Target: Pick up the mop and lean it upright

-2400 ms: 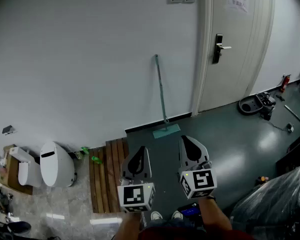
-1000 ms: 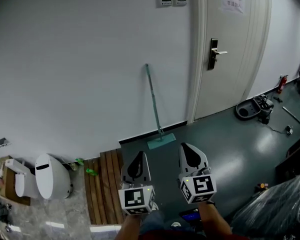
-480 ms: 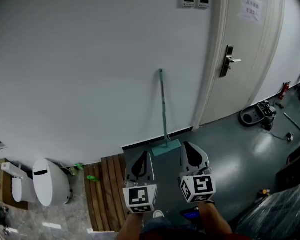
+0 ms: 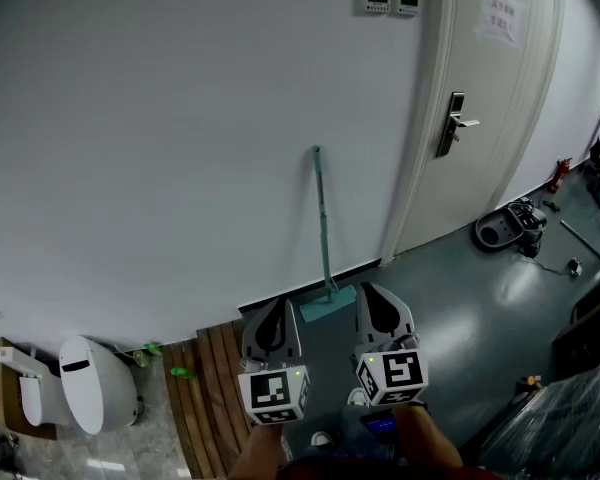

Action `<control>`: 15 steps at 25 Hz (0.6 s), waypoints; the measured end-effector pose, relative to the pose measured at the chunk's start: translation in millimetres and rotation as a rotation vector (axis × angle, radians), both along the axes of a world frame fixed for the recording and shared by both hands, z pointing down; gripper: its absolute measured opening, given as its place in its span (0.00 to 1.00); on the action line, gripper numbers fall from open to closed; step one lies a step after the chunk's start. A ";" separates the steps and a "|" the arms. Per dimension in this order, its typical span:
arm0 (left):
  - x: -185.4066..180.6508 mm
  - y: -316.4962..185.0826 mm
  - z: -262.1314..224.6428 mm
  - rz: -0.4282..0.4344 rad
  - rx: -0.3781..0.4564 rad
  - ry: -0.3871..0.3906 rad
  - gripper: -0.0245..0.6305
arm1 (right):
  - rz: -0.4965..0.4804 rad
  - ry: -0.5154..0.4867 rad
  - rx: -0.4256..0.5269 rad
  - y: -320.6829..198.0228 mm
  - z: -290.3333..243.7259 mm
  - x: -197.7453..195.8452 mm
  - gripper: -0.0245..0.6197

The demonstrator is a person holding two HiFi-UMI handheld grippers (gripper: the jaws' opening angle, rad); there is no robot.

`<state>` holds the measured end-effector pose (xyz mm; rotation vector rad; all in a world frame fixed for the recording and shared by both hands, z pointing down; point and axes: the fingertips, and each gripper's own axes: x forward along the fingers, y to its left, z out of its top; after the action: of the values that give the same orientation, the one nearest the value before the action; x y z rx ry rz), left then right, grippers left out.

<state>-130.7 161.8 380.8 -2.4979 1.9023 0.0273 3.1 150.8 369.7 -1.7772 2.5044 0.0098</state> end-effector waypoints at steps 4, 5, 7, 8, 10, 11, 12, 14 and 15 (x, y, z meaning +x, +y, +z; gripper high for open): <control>10.9 -32.8 4.7 0.002 -0.015 -0.007 0.06 | 0.004 -0.017 -0.005 -35.1 6.6 11.2 0.06; 14.5 -43.7 4.5 0.004 -0.012 -0.011 0.06 | 0.003 -0.023 -0.006 -46.9 7.3 14.6 0.06; 22.7 -67.5 3.0 0.009 -0.002 -0.023 0.06 | -0.001 -0.030 -0.010 -72.5 8.8 21.1 0.06; 26.7 -79.8 0.6 0.008 0.004 -0.029 0.06 | -0.004 -0.032 -0.014 -85.7 9.4 24.1 0.06; 34.6 -104.7 -4.0 0.005 0.007 -0.035 0.06 | -0.011 -0.032 -0.019 -111.8 8.9 30.6 0.06; 38.4 -117.5 -5.7 0.003 0.007 -0.037 0.06 | -0.015 -0.032 -0.020 -124.9 8.0 34.3 0.06; 42.2 -130.8 -7.2 0.001 0.007 -0.039 0.06 | -0.018 -0.034 -0.021 -138.1 7.1 38.3 0.06; 50.7 -157.3 -9.5 -0.007 0.007 -0.047 0.06 | -0.025 -0.036 -0.022 -164.4 5.5 47.1 0.06; 55.9 -169.7 -10.6 -0.011 0.005 -0.048 0.06 | -0.030 -0.038 -0.022 -177.2 4.5 52.1 0.06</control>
<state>-74.7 -7.9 370.1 -2.4610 1.8955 -0.0282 55.1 -26.4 374.3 -1.7312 2.5141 -0.0525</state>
